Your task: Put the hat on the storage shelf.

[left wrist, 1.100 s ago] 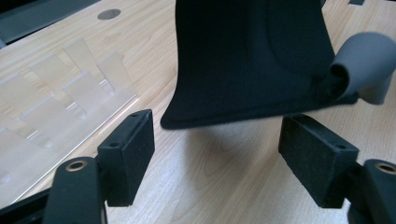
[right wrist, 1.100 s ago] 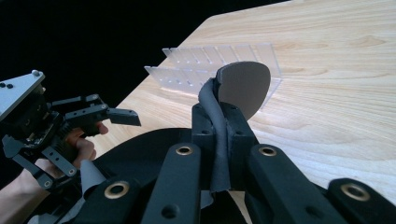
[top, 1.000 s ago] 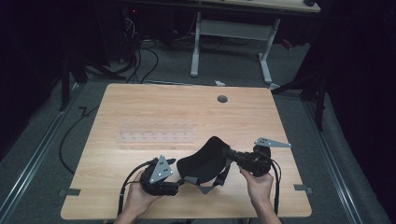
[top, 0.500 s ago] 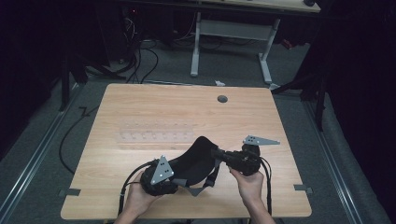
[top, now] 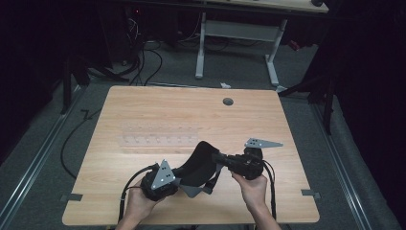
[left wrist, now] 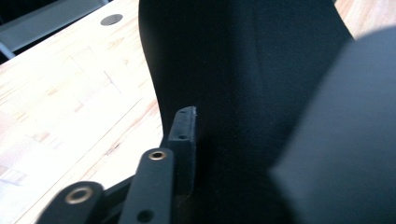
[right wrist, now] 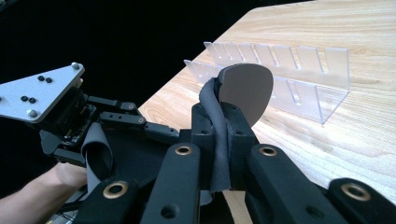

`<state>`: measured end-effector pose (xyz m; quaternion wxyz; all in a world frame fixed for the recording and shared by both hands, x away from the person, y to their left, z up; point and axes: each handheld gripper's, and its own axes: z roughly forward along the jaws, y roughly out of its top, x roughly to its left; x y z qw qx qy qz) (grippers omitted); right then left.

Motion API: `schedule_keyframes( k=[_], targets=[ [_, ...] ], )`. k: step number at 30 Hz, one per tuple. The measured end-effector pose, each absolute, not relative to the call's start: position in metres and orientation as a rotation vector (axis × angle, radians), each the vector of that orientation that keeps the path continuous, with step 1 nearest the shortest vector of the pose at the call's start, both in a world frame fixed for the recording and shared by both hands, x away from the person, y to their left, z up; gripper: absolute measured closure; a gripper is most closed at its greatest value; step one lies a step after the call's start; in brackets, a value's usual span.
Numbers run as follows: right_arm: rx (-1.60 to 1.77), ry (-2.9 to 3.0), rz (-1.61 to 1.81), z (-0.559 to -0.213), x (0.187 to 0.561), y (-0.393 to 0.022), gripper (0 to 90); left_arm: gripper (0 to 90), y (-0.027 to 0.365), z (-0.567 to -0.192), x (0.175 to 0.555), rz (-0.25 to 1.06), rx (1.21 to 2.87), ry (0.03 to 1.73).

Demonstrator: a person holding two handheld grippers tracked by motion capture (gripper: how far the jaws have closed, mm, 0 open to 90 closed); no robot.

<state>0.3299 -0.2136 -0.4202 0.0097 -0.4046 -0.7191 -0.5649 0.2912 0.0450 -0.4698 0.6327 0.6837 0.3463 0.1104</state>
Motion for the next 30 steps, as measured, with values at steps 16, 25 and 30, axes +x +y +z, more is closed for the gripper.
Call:
schedule_keyframes(
  k=[16, 25, 30],
  targets=[
    [-1.312, -2.178, -1.777, -0.426, 0.341, -0.222, 75.4, 85.9, 0.04, -0.465, 0.281, 0.197, 1.621, 0.701],
    [-1.395, -2.224, -1.801, -0.434, 0.337, -0.237, 51.3, 85.9, 0.062, -0.456, 0.291, 0.134, 1.503, 0.817],
    [-1.56, -2.357, -1.701, -0.455, 0.337, -0.248, 44.2, 85.7, 0.072, -0.455, 0.297, 0.129, 1.467, 0.868]
  ],
)
